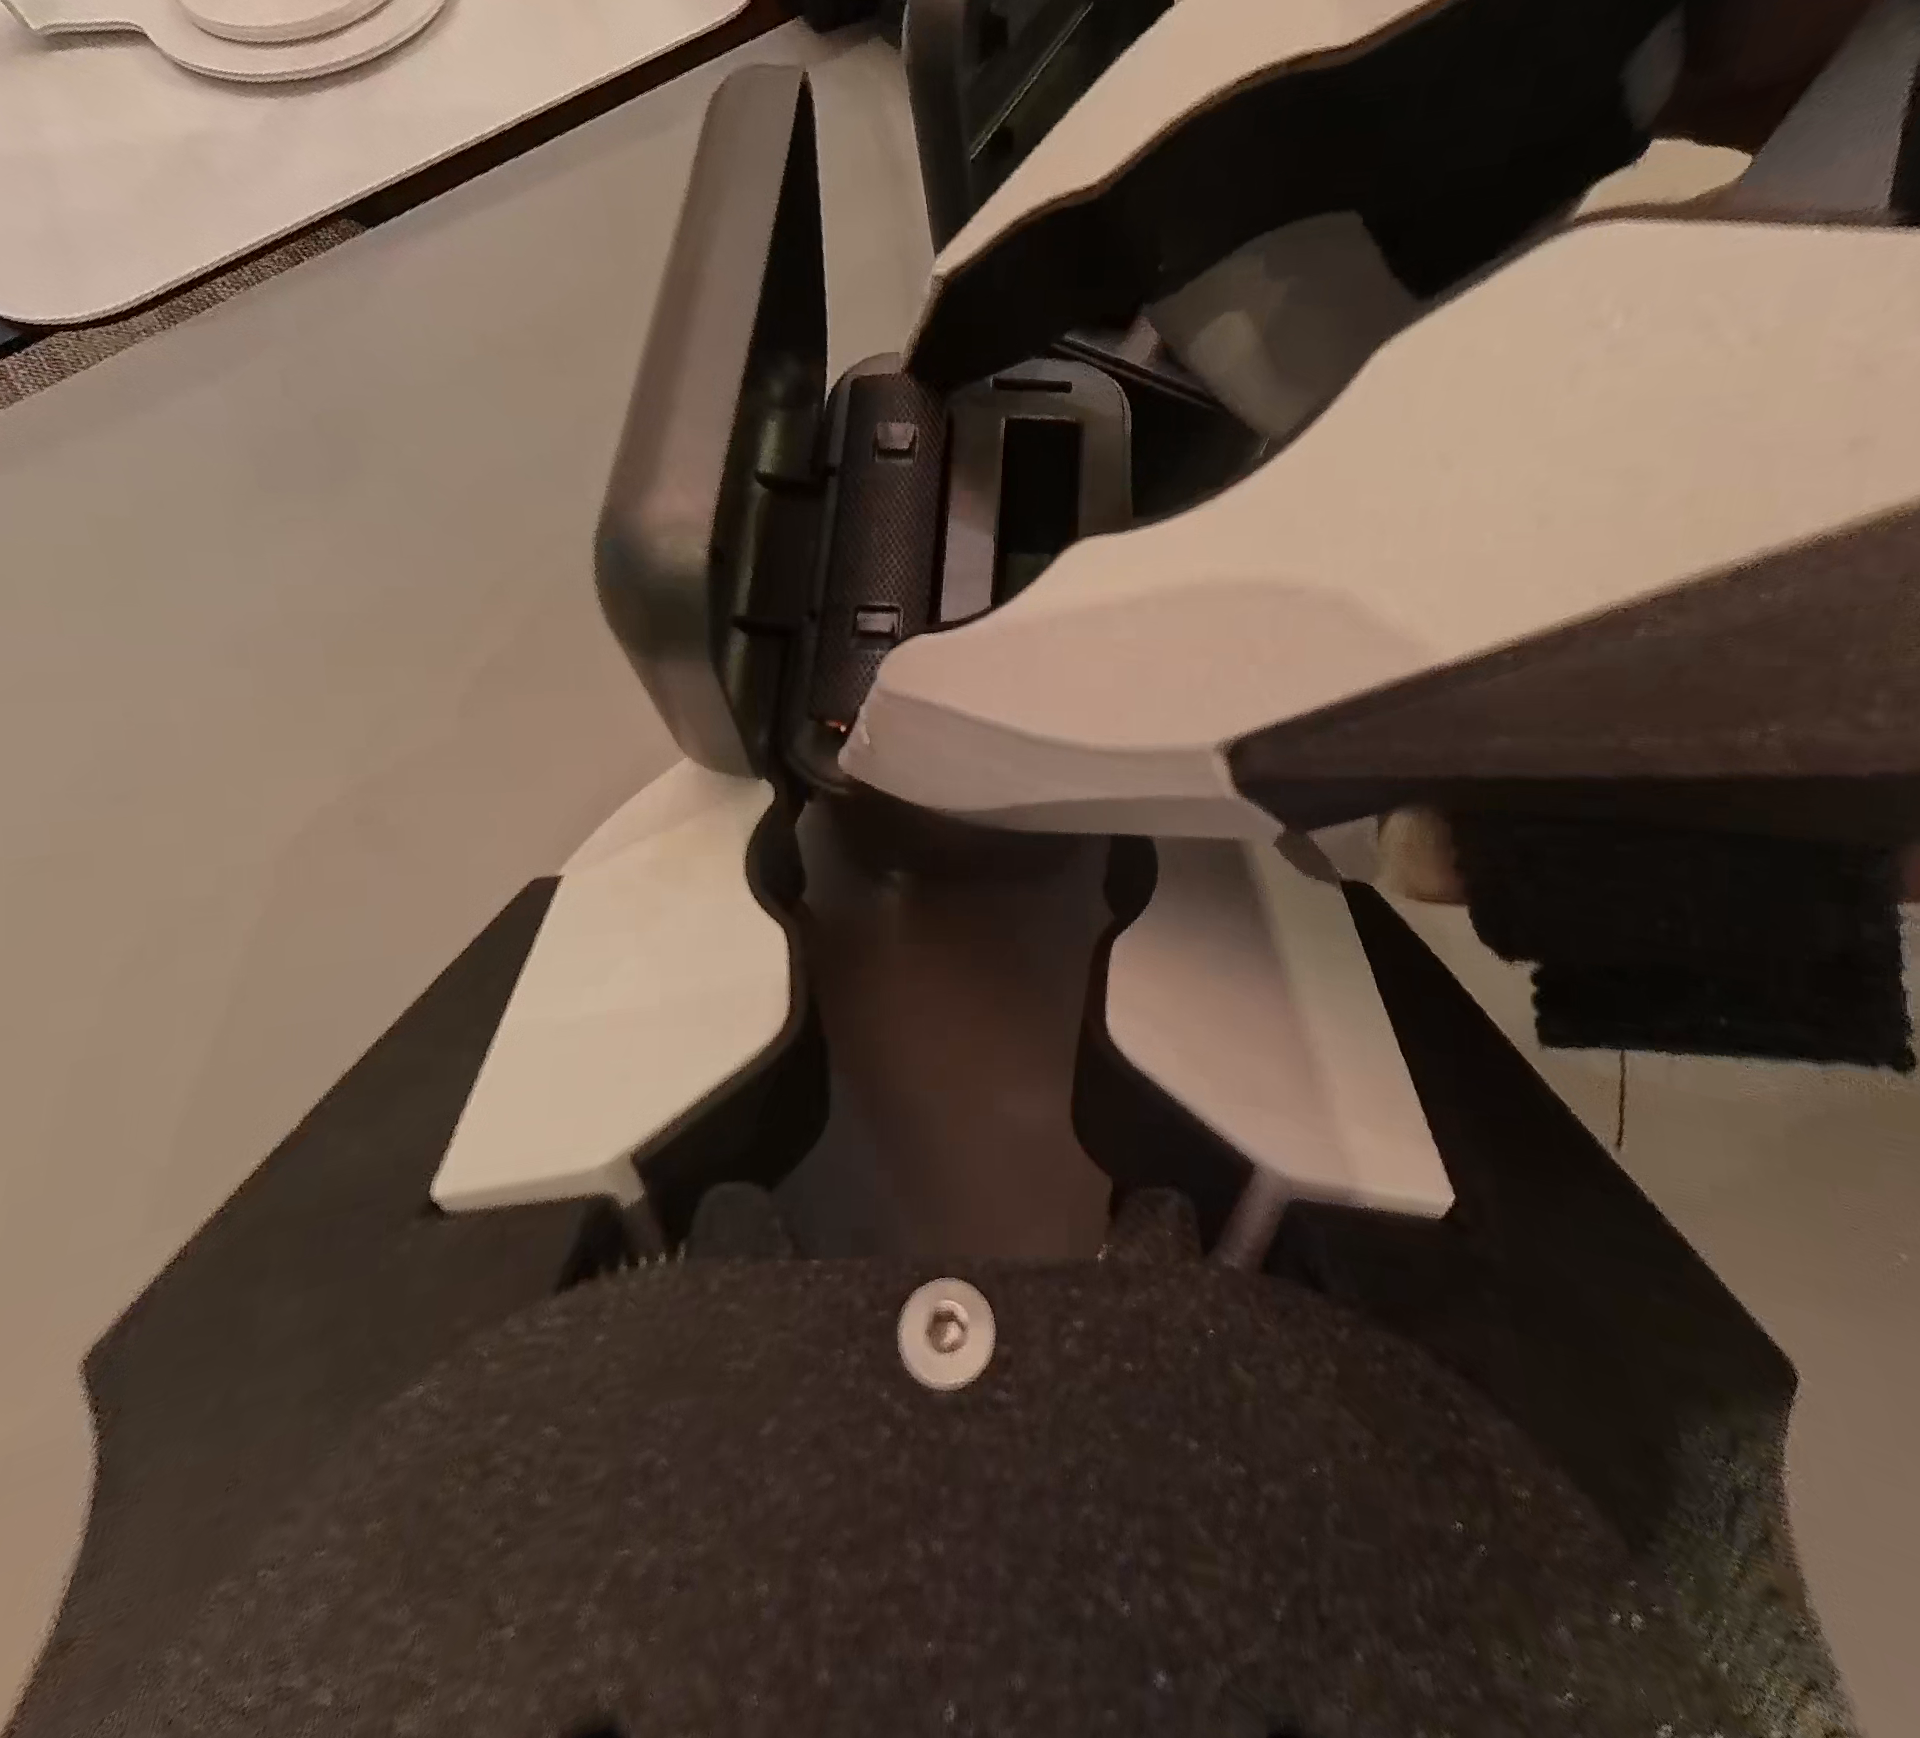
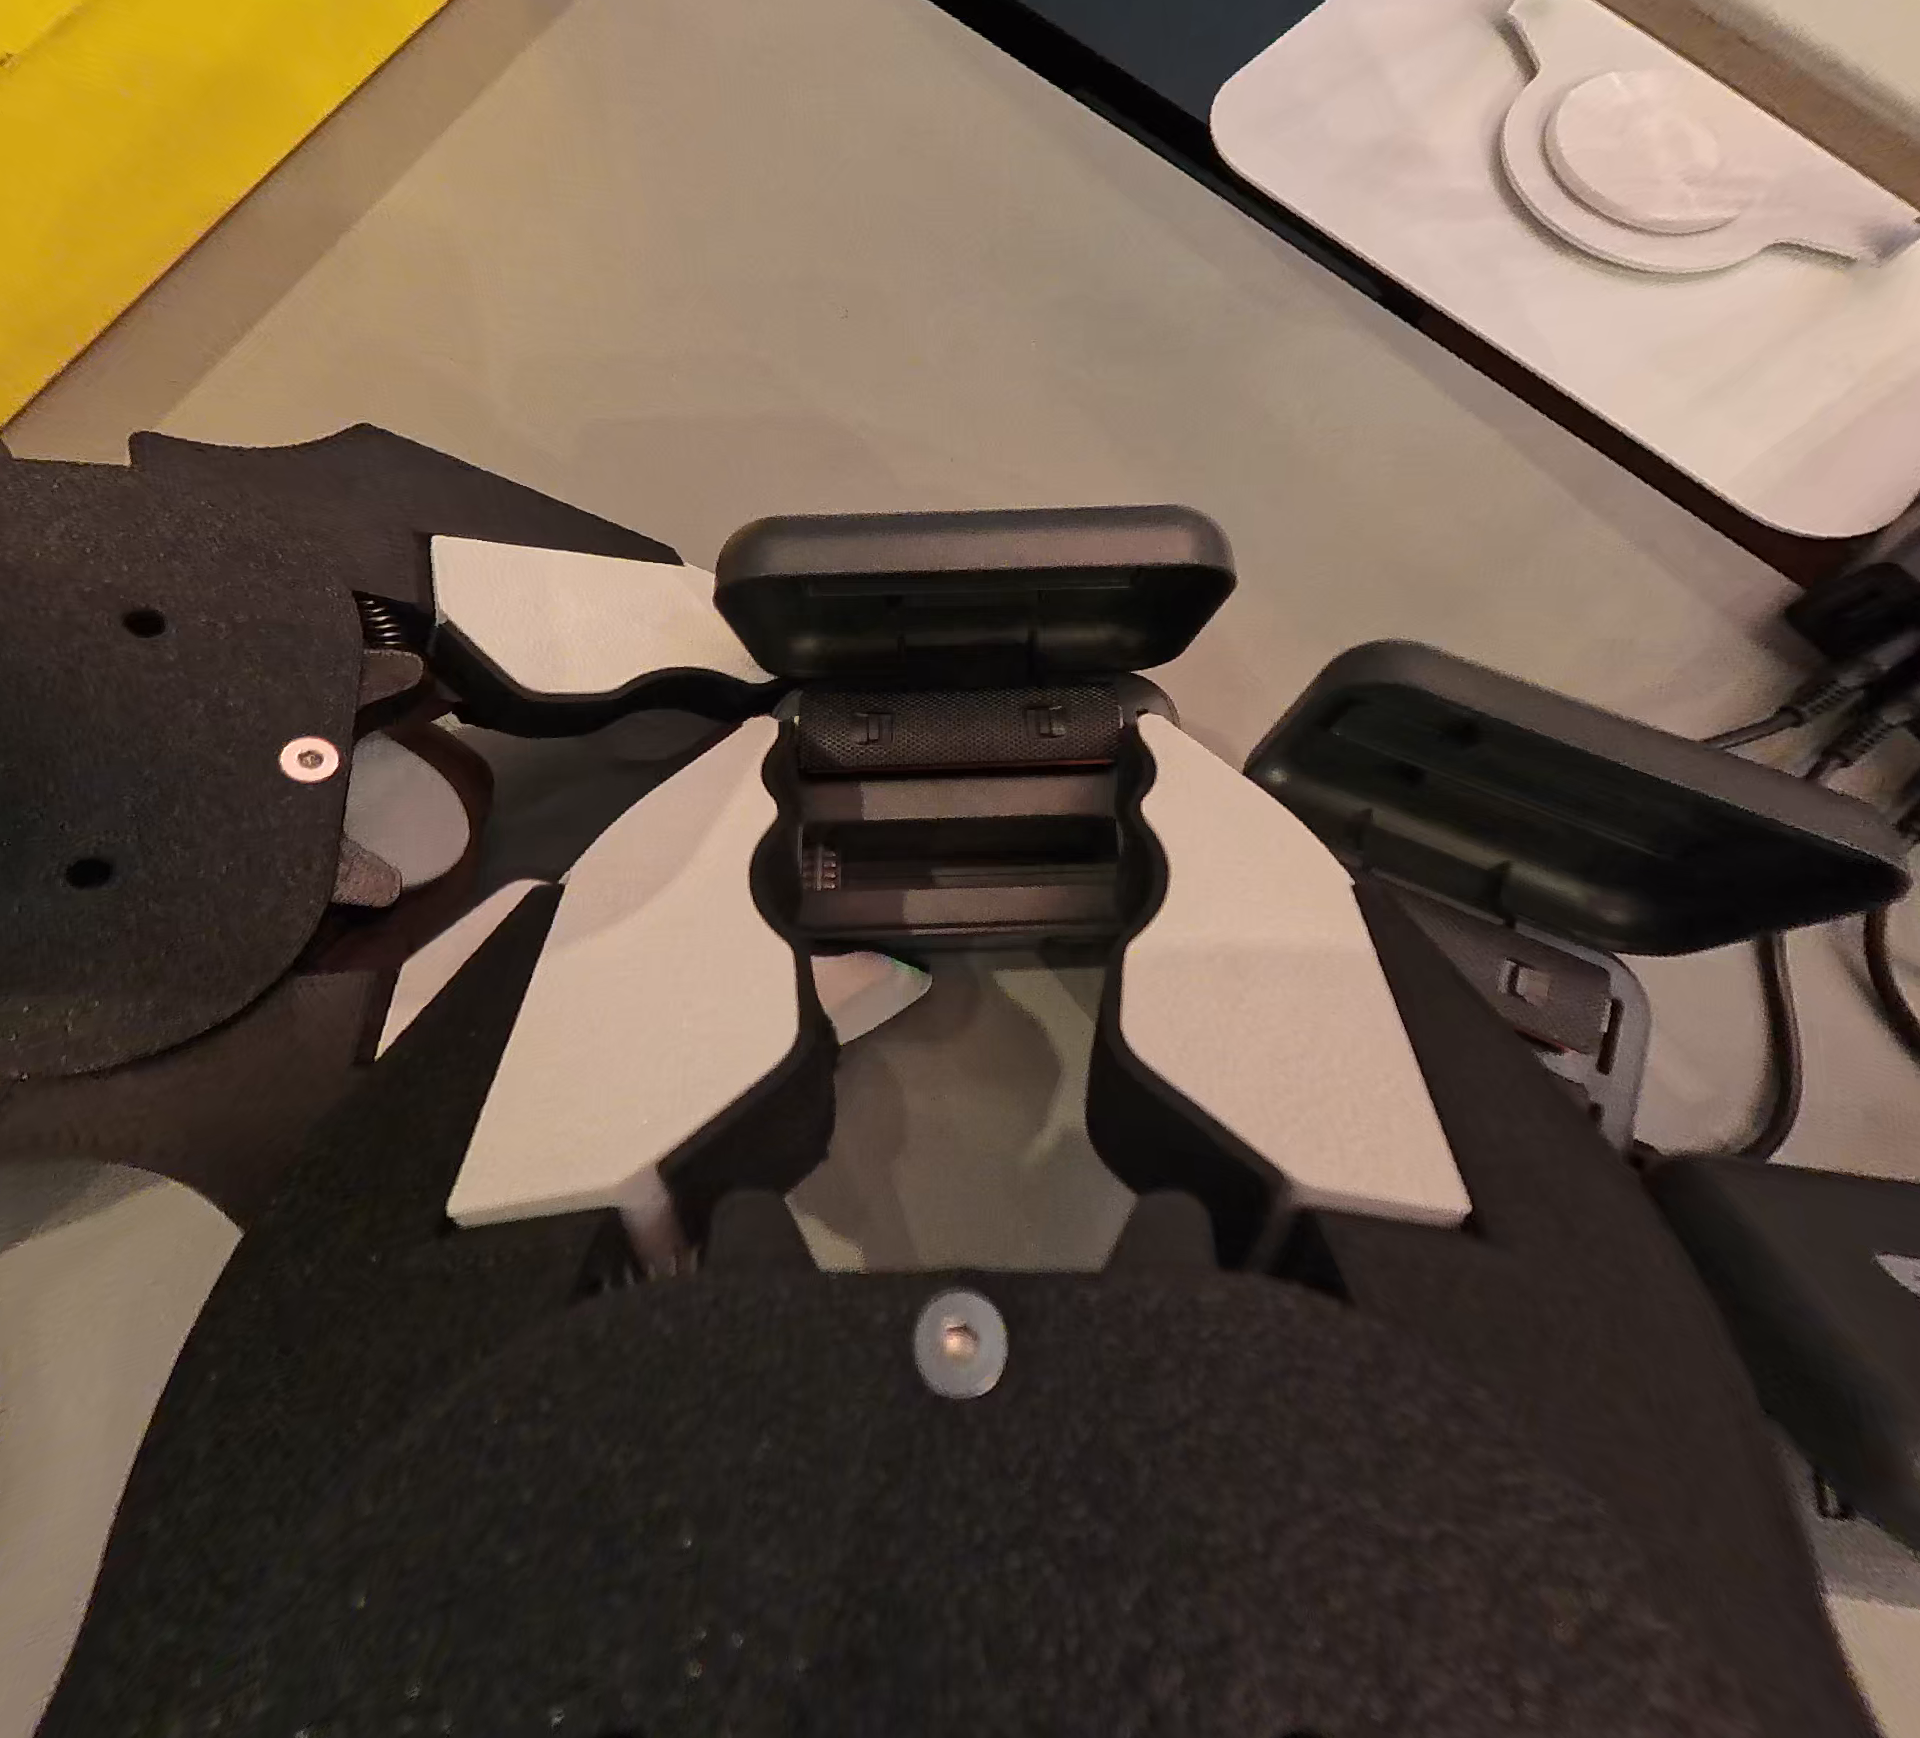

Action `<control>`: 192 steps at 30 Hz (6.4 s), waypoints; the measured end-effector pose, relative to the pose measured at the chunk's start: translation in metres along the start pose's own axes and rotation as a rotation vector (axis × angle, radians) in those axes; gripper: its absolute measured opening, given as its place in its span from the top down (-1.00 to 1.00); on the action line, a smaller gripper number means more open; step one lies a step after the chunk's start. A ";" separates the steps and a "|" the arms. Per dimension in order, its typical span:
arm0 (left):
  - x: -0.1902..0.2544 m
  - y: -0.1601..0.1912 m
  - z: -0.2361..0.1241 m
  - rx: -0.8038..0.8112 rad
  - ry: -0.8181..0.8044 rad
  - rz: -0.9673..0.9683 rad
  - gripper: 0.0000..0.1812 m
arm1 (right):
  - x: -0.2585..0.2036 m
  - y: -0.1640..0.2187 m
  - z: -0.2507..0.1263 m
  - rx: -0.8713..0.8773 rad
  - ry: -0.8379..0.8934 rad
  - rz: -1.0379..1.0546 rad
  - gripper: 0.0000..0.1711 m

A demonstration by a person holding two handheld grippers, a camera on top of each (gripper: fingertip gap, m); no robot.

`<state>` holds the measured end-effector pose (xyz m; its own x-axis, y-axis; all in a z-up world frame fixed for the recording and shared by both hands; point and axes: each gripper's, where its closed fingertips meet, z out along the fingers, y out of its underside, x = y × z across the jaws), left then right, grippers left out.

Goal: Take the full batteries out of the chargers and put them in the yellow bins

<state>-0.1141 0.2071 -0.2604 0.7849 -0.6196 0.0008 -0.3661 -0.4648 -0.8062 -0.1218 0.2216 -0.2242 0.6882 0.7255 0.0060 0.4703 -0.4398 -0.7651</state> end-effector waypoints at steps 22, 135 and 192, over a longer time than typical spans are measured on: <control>-0.001 0.001 -0.007 0.026 -0.001 0.001 0.26 | 0.002 -0.033 -0.057 0.222 -0.075 0.074 0.34; 0.129 -0.020 -0.065 0.377 0.234 0.357 0.73 | 0.225 0.230 -0.380 -0.521 0.205 -0.611 0.64; -0.136 -0.016 -0.010 0.109 -0.264 -0.080 0.78 | 0.082 0.075 -0.202 0.640 0.110 0.216 0.41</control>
<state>-0.2200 0.2924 -0.2411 0.9170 -0.3915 -0.0758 -0.2536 -0.4257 -0.8686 0.0812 0.1412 -0.1508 0.7982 0.5835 -0.1500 -0.0797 -0.1445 -0.9863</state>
